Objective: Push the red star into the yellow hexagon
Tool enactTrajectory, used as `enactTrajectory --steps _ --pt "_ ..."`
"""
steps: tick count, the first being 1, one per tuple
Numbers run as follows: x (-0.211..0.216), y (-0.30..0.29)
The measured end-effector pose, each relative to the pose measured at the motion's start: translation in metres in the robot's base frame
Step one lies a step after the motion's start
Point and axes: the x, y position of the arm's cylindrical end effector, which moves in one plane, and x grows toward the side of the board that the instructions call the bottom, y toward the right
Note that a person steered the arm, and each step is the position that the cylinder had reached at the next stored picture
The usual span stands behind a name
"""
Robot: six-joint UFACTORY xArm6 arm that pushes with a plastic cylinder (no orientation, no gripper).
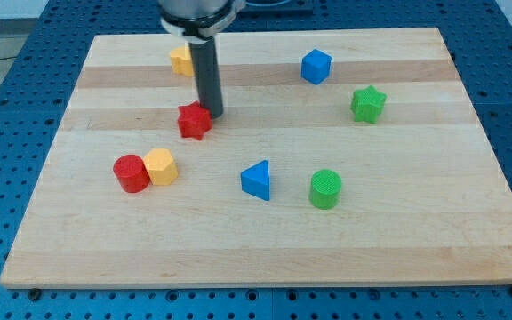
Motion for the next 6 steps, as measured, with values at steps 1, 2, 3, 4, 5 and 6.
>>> enactTrajectory --steps 1,2,3,4,5,6 --pt "0.007 -0.032" --pt "0.015 -0.048" --pt "0.023 -0.05" --pt "0.032 -0.058" --pt "0.039 -0.061" --pt "0.039 -0.061"
